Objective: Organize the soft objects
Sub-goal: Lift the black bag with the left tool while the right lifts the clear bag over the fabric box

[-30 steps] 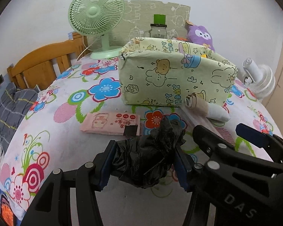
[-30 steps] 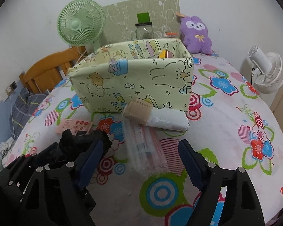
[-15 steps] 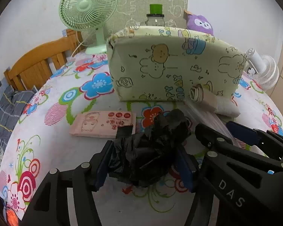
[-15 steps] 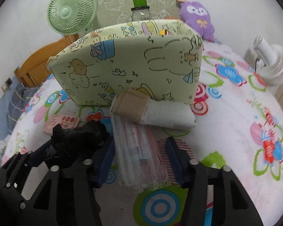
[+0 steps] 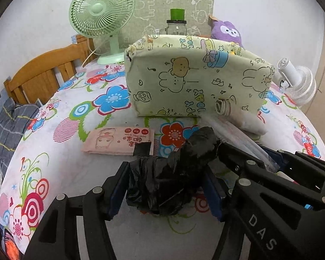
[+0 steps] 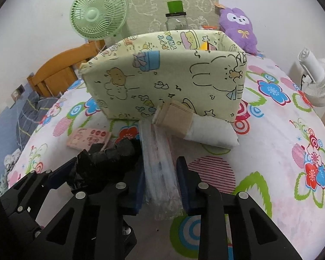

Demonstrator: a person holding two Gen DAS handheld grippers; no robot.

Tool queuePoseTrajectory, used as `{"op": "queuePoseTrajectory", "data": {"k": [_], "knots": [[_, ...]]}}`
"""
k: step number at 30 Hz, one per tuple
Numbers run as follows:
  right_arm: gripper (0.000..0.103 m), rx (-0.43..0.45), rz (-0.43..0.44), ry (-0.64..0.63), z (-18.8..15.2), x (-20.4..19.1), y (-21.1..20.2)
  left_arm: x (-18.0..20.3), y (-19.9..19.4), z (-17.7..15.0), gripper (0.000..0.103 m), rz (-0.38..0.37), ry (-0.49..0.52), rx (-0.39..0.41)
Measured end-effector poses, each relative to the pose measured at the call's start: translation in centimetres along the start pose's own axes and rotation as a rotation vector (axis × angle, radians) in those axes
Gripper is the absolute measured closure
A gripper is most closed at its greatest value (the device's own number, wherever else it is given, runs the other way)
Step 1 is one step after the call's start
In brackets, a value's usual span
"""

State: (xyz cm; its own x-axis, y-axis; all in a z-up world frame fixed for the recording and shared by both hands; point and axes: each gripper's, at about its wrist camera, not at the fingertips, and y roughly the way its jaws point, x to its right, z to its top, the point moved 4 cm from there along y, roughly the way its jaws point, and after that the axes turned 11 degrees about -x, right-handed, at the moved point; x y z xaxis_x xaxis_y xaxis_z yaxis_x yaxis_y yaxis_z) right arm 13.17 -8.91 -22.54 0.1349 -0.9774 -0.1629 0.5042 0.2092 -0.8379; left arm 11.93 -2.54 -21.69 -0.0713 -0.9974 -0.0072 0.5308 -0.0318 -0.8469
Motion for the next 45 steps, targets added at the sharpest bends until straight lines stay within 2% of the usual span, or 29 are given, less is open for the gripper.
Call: {"op": "queuePoseTrajectory", "data": {"k": [17, 45], "knots": [[0.073, 0.089, -0.004, -0.015, -0.4, -1.0, -4.8, 0.2, -4.6, -0.1, 0.037, -0.006, 0.005, 0.087], [0.073, 0.252, -0.054, 0.008, 1.5, 0.2, -13.9, 3.3, -12.2, 3.1, 0.037, -0.033, 0.067, 0.225]]}}
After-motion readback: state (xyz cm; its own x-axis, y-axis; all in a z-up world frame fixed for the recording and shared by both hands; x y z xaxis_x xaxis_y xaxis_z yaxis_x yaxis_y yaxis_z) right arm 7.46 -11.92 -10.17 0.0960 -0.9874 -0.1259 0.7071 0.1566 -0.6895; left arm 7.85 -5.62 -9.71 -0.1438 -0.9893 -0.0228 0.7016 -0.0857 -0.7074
